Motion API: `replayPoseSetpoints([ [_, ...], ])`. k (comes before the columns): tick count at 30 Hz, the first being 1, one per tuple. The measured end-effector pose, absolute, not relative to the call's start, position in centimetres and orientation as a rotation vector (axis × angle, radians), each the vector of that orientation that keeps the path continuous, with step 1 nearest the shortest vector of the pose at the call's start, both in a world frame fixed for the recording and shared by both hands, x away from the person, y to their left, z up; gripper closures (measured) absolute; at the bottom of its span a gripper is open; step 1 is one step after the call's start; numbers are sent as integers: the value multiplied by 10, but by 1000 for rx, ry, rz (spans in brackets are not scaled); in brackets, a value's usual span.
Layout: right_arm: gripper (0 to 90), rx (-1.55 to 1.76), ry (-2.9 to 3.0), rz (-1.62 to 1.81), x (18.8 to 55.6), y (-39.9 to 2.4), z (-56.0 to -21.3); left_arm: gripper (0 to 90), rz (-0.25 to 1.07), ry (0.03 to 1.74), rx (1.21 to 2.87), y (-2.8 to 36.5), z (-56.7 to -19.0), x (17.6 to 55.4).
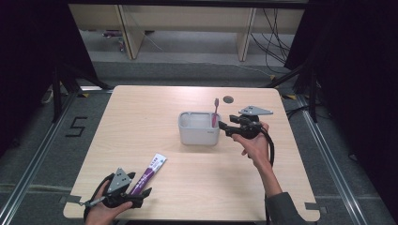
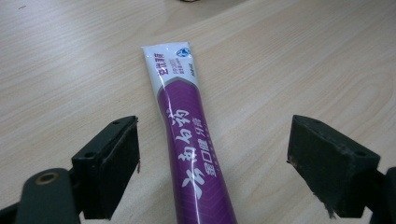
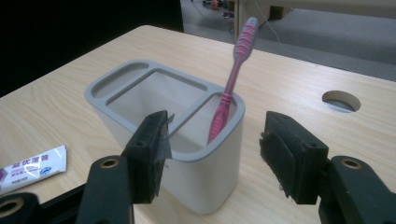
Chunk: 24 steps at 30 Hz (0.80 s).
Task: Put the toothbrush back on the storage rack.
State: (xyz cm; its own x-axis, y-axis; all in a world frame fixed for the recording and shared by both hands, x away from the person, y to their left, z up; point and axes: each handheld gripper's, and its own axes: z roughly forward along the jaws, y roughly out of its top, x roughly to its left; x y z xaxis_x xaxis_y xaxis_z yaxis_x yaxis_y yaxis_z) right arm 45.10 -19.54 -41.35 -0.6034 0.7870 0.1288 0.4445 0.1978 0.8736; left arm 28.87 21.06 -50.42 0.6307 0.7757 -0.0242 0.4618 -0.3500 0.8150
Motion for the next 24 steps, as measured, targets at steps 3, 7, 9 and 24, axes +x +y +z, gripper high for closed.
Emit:
replayPoseSetpoints([
  [3,420,1133,2130,1375,449,-196,-414,163,466,972,2006,211,-504,288],
  [7,420,1131,2145,1351,446,-197,-415,163,468,968,2004,212,-503,288],
  [9,419,1145,2159,1363,444,-197,-417,163,467,968,1994,211,-503,288],
  [24,358,1135,2189,1305,425,-205,-425,163,470,961,2003,211,-503,288],
])
